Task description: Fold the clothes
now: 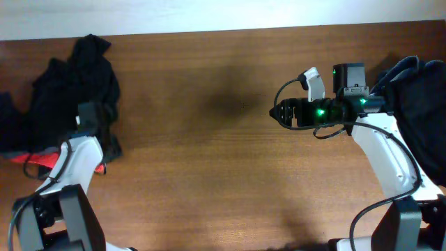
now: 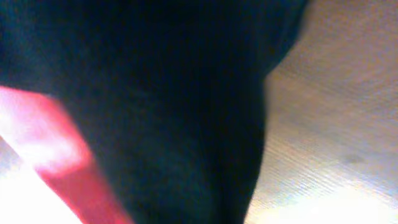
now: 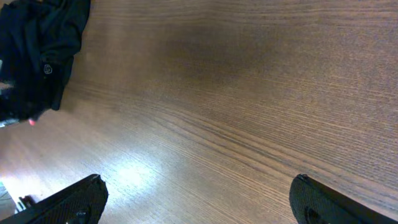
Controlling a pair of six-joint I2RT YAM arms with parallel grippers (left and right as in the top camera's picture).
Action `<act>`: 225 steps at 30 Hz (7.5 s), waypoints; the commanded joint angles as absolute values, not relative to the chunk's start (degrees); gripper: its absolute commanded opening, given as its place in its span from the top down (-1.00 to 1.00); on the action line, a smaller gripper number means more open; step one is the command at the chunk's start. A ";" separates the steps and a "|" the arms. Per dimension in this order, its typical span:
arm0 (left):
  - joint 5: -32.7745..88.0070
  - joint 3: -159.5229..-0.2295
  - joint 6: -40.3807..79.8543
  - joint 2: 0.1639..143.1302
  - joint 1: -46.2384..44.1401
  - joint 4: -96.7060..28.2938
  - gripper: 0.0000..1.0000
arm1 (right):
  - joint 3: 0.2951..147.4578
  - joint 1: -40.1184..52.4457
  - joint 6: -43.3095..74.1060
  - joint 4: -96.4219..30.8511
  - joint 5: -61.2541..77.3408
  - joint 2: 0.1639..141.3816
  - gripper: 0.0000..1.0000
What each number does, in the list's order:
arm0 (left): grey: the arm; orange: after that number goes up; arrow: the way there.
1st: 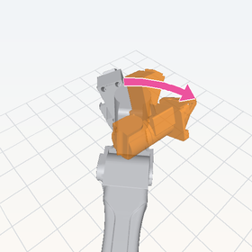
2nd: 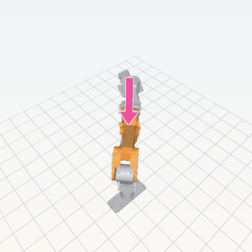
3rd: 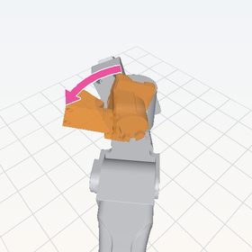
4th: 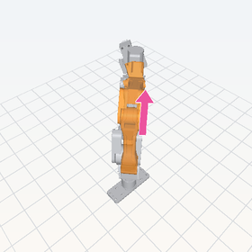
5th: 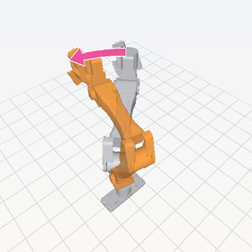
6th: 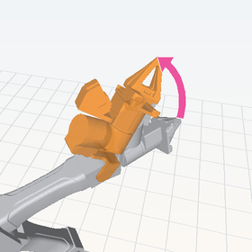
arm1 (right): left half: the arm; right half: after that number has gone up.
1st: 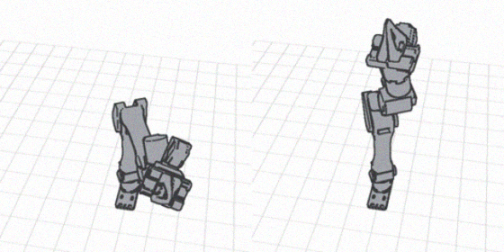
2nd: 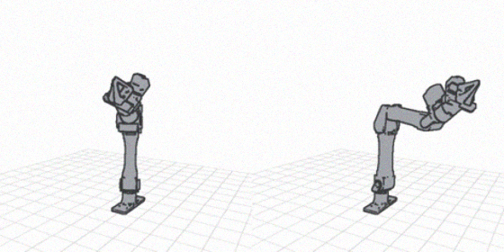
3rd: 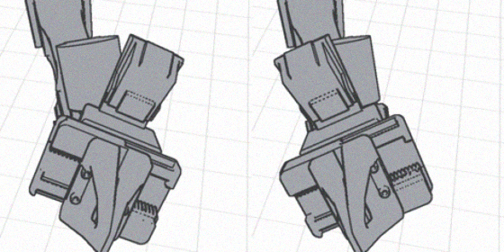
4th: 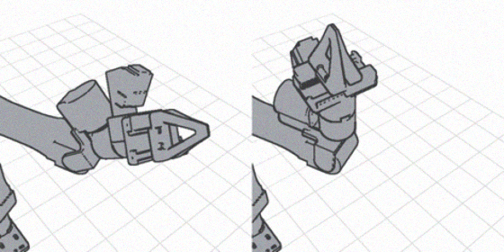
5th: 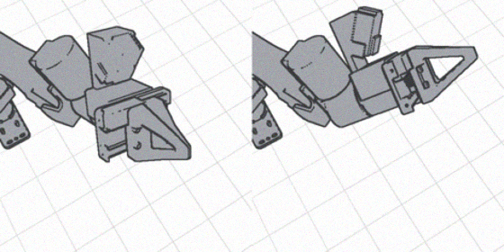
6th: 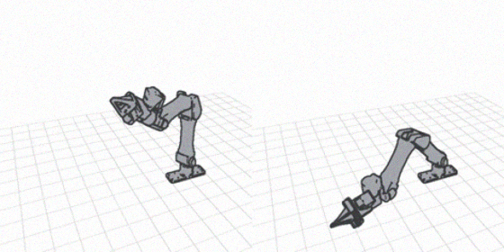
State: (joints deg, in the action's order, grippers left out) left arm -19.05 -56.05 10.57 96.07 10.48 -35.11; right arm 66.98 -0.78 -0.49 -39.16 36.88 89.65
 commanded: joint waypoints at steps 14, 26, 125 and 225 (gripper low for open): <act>-11.44 -104.53 10.66 93.89 -2.66 -41.25 0.99 | 68.05 -1.28 5.78 -41.63 25.32 89.62 -0.97; -10.15 -118.98 10.68 93.89 -16.45 -24.77 0.99 | 68.23 -8.23 12.53 -43.42 26.79 89.49 -0.97; -4.67 -125.95 17.12 97.62 -34.33 -23.03 0.99 | 77.69 3.05 21.56 -12.73 61.08 95.04 -0.67; -40.34 -126.82 -16.80 76.82 -49.93 -30.46 0.99 | 106.10 -29.76 20.32 -29.87 54.02 57.54 0.92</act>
State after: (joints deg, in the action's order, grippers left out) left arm -35.44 -125.58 -14.94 81.60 -49.45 -28.95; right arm 105.10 -29.26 18.24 -29.69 56.64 58.85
